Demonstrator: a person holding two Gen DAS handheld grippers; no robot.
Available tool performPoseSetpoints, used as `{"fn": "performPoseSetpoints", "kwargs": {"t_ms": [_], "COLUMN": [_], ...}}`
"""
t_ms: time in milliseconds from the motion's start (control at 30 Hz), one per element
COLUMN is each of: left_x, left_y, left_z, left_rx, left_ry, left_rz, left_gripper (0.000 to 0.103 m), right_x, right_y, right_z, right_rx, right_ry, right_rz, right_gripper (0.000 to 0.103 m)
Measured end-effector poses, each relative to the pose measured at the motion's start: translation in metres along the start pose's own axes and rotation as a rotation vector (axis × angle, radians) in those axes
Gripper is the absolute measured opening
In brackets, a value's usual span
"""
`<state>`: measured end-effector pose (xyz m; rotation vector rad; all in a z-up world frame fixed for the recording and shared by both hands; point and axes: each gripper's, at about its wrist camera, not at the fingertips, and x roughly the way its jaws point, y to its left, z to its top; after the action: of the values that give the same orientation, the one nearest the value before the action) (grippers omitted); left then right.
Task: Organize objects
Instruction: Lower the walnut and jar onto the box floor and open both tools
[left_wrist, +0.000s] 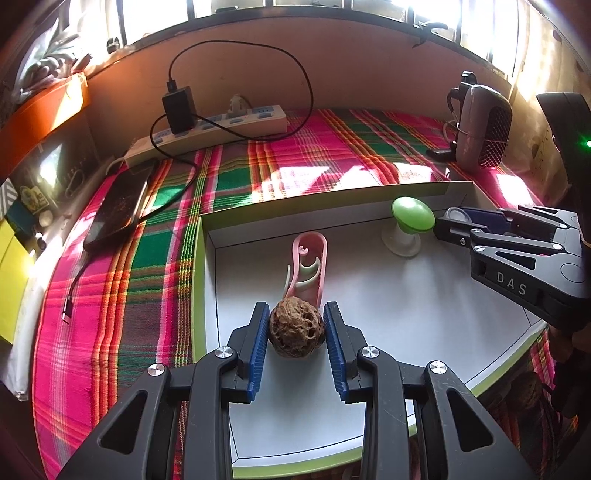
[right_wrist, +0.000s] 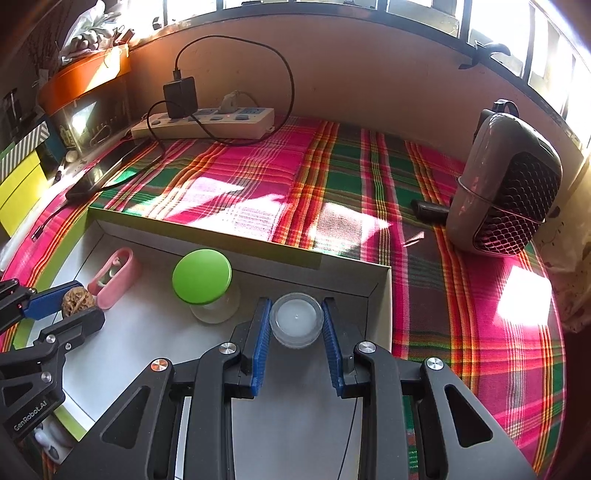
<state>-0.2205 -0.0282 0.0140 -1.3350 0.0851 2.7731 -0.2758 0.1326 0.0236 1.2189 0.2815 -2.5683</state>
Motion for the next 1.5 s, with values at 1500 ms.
{"fn": "performPoseSetpoints", "kwargs": {"t_ms": [1500], "left_x": [-0.017], "left_y": [-0.002], "left_z": [-0.004], "left_rx": [-0.01], "left_ry": [-0.015], "left_rz": [-0.03], "left_gripper": [0.03], "right_x": [-0.022], "right_y": [0.0], "right_z": [-0.006], "right_rx": [0.051], "right_ry": [-0.039], "right_rz": [-0.004], "right_gripper": [0.041]}}
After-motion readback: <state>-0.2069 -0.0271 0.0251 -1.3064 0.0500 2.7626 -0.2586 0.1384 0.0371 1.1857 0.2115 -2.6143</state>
